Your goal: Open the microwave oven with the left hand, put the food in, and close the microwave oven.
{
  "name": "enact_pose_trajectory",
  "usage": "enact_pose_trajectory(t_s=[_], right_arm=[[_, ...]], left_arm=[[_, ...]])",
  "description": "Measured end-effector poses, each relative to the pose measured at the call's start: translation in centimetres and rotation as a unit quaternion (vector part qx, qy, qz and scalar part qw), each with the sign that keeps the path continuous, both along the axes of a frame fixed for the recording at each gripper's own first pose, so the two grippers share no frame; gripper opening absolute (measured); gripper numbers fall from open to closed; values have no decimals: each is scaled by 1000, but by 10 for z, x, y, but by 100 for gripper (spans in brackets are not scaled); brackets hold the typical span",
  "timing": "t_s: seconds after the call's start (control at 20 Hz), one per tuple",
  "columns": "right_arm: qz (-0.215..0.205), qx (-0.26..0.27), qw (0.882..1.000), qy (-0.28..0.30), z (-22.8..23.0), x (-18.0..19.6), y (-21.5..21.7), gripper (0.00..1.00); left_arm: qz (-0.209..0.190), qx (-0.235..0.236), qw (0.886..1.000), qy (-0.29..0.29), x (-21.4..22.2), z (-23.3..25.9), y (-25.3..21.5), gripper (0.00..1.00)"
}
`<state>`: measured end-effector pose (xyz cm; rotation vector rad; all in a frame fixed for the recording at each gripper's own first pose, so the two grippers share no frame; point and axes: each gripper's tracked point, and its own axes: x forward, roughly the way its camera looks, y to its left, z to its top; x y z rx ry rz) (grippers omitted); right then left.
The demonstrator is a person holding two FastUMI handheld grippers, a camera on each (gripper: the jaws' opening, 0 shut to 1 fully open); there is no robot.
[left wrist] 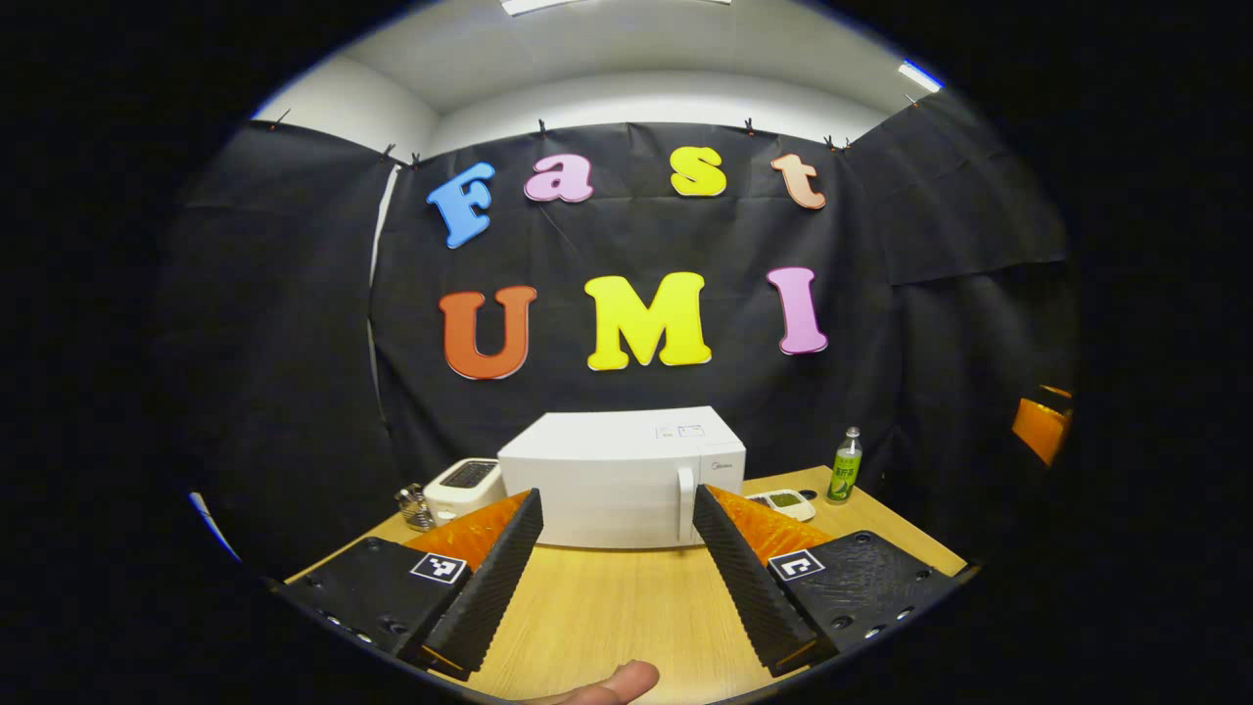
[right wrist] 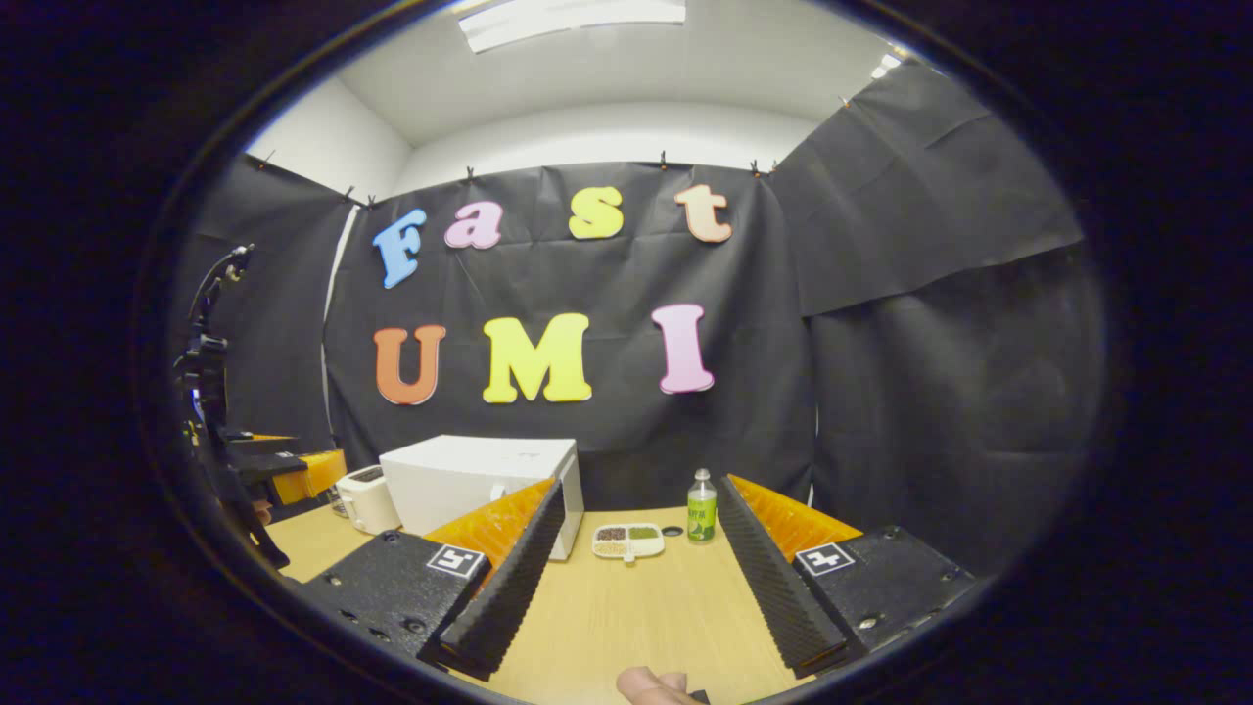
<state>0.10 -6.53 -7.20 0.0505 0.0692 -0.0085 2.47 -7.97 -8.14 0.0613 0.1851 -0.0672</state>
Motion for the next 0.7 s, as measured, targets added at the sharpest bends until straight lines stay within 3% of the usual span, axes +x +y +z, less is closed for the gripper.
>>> enact_pose_trajectory(t_s=[0.05,0.1,0.15,0.25,0.3,0.35,0.5,0.55,0.6,0.7], right_arm=[[-1,1,1000,-8,12,-10,-1,91],[-4,4,1000,-18,25,-19,-2,91],[-7,7,1000,-28,36,-27,-4,100],[-11,8,999,-41,49,-41,-6,100],[-10,7,999,-45,53,-47,-5,91],[-8,7,999,-48,55,-52,-5,100],[2,15,999,-53,55,-63,1,100],[6,15,998,-52,52,-66,3,91],[10,14,998,-52,51,-68,5,100],[14,12,998,-56,51,-69,6,100]], left_arm=[[13,13,1000,-11,-12,14,7,96],[21,18,999,-20,-25,26,10,96],[21,13,999,-27,-39,36,10,96],[8,-3,999,-41,-66,52,5,96],[4,-12,999,-43,-79,54,6,96],[-1,-20,999,-47,-90,58,4,96],[-2,-48,997,-54,-115,56,3,96],[-3,-53,997,-51,-120,52,3,96],[-3,-53,997,-49,-124,49,3,96],[9,-47,997,-54,-127,45,9,96]])
